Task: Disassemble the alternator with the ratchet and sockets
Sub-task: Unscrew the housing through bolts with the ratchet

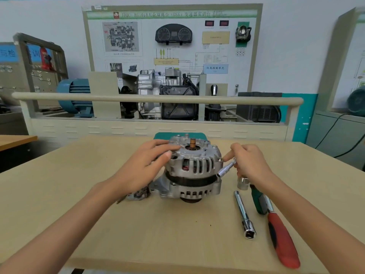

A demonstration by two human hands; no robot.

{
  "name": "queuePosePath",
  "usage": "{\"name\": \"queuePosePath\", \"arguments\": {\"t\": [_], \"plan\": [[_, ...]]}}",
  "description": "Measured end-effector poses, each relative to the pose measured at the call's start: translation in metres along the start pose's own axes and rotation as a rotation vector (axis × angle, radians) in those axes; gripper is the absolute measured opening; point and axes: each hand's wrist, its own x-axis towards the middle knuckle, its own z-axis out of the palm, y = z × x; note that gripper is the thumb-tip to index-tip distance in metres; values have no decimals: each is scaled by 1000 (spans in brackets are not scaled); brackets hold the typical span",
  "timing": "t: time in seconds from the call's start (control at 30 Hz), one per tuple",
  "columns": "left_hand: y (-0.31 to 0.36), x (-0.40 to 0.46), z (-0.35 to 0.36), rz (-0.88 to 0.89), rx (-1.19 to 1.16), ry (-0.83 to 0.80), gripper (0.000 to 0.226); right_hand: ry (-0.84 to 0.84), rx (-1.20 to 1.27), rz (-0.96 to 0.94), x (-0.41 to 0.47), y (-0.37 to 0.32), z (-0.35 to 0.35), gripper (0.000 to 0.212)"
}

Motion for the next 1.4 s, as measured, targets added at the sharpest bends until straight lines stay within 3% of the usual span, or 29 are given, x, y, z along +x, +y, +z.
{"name": "queuePosePath", "arguments": {"t": [0.13,0.23,0.33,0.6,0.77,0.9,1.03,1.17,1.27,1.33,1.4], "plan": [[3,5,4,-8,15,119,32,94,32,-77,3,-9,-9,32],[18,5,18,105,46,56,39,132,-70,-238,2,-17,-7,27],[24,9,28,104,29,16,40,129,-186,-390,-3,-26,1,32],[14,15,15,-35,-316,-97,34,125,-617,-645,-4,-68,37,35],[13,17,12,-76,-548,-117,29,149,-742,-752,-1,-79,45,32],[15,27,13,-84,-483,-223,24,21,-900,-883,4,-92,44,30],[14,13,16,-103,-550,-186,27,-185,-929,-1008,7,-101,42,31],[23,15,13,-20,-538,-182,22,-360,-651,-918,8,-95,47,35],[24,15,13,-25,-612,-170,23,-350,-431,-821,4,-92,46,41],[22,14,15,-40,-651,-126,23,-290,-454,-807,-1,-91,46,38],[19,13,17,-71,-686,-85,24,-129,-656,-807,-8,-92,50,29]]}}
